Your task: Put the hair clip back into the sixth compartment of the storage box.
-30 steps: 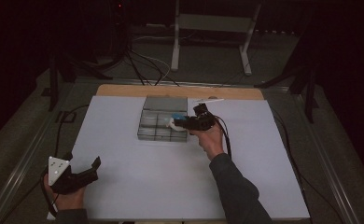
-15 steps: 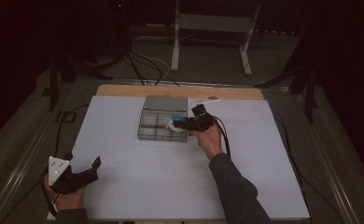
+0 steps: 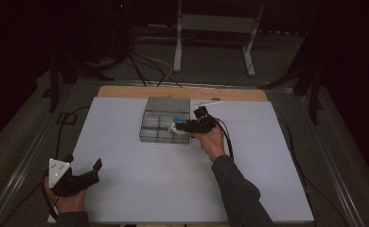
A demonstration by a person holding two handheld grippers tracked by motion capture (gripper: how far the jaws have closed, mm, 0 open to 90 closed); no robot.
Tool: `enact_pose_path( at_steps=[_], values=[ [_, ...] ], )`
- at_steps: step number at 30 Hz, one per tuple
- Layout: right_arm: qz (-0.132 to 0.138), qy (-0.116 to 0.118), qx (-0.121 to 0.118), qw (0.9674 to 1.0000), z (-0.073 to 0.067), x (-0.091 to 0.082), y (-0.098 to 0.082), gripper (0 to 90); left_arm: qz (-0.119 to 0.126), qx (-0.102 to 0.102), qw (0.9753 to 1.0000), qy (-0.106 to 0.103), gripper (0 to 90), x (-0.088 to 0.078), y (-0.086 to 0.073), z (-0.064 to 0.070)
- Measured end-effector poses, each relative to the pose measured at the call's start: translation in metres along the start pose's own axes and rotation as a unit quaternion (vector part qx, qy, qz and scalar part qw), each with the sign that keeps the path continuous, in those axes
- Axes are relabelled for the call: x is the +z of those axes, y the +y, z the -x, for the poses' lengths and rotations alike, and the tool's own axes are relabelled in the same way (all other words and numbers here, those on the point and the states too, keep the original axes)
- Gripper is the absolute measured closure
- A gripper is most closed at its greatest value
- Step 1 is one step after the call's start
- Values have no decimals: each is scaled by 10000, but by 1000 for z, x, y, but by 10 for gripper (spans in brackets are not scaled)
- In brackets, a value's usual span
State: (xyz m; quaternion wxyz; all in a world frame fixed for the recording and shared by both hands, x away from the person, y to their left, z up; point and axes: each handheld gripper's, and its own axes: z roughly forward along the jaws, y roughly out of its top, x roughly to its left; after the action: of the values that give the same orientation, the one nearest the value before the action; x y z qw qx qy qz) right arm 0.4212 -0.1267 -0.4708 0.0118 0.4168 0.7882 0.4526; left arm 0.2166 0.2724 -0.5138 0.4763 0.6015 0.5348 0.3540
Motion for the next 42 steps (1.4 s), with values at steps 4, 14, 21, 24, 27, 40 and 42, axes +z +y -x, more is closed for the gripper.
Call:
enact_pose_path(
  at_steps=[4,14,21,24,27,40,42],
  values=[
    [-26,-14,13,10000,2,2,-1,603,-6,6,10000,-2,6,0,0,0],
    [-112,0,68,9999,6,8,-4,603,0,-11,10000,7,6,-1,0,0],
    [-194,-29,22,9998,7,12,-6,602,-4,-15,10000,6,6,0,0,0],
    [-224,-28,48,9997,8,14,-8,602,7,-27,10000,7,6,-1,0,0],
    [-252,-10,61,9997,9,16,-10,601,11,-37,10000,21,6,-1,0,0],
    [-358,2,142,9993,14,23,-14,593,6,-43,10000,22,6,0,0,-1],
    [-378,14,180,9991,15,24,-14,589,6,-44,10000,28,6,0,0,-1]
  ],
)
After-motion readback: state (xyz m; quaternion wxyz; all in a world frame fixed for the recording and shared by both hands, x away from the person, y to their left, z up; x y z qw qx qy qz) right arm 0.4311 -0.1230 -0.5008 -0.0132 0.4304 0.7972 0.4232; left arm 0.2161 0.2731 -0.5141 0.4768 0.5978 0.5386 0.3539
